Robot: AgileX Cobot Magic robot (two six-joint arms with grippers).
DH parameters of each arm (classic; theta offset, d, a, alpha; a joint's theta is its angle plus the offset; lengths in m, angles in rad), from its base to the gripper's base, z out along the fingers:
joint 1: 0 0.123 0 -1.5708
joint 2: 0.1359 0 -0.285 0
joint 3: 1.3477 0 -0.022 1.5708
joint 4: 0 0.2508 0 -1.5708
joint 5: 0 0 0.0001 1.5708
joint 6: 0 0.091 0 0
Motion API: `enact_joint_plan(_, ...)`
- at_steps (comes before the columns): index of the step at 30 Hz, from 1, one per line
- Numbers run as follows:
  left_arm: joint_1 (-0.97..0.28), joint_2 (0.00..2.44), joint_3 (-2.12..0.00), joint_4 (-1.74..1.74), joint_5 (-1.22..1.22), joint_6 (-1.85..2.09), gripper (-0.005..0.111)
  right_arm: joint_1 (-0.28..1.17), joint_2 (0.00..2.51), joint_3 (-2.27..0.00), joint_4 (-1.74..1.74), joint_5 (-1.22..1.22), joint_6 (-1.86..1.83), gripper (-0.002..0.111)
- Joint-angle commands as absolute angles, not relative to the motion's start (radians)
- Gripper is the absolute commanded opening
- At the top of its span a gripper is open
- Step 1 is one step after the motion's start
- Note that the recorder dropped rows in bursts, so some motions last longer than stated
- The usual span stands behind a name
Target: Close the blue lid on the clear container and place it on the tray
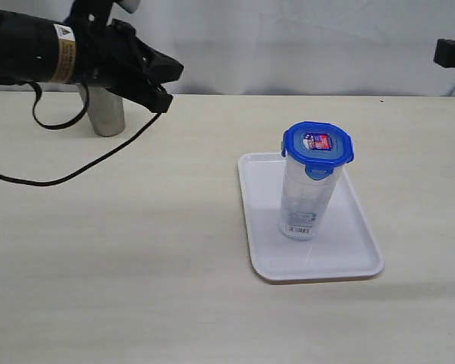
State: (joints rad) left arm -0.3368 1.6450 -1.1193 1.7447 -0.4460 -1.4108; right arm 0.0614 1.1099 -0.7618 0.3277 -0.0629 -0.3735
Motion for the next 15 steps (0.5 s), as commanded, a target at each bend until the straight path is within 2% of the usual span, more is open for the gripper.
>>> enact_joint_plan(1,-0.334,1.484,-1.009,1.697,-0.310,-1.422,0.000,0.061,1.015,-0.711,0.327,-0.083,-0.339,0.004)
enact_joint_plan(9,-0.334,1.211,-0.769,1.643,-0.039,-1.419,0.000,0.061,0.837,-0.597,0.327,-0.182,-0.258,0.004)
enact_joint_plan(15,-0.334,0.972,-0.613,1.612,-0.025,-1.421,0.000,0.061,0.728,-0.532,0.327,-0.182,-0.203,0.004)
